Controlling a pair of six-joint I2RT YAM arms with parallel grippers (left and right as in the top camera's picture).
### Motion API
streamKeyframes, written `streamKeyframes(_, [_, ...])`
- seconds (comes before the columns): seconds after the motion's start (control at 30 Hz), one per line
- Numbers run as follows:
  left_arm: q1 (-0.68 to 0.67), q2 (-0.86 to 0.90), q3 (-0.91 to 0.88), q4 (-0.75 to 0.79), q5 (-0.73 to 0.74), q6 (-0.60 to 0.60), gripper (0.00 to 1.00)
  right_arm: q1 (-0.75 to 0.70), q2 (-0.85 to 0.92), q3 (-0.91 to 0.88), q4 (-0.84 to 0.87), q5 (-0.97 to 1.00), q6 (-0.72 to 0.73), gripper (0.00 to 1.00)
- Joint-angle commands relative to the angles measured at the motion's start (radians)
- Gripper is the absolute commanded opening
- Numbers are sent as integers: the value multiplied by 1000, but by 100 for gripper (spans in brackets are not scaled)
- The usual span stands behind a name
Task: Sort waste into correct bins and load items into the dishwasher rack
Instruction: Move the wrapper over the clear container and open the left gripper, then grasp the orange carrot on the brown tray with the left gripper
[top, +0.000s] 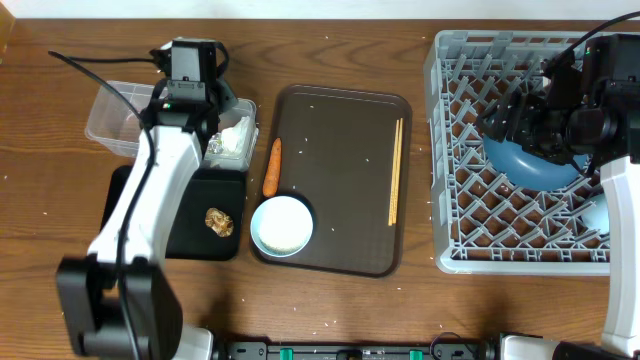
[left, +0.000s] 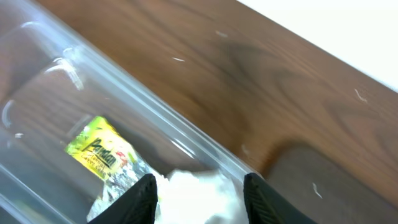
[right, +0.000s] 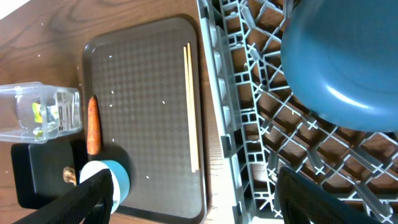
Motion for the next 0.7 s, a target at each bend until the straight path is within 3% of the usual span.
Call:
streamKeyframes(0.0, [-90,-45,2,-80,147,248,46,3,4,2,-2,-10,-5,77])
streamKeyframes(0.1, [-188,-10,-11,-175,122,363,46,4,4,2,0,-10,-5,78])
streamKeyframes(0.3, [-321,127,-48,-219,6,401,46,4,4,2,-1,-10,-5,79])
streamKeyframes(0.67, [-312,356,-52,-212,-31,374,46,4,4,2,-3,-10,-9,79])
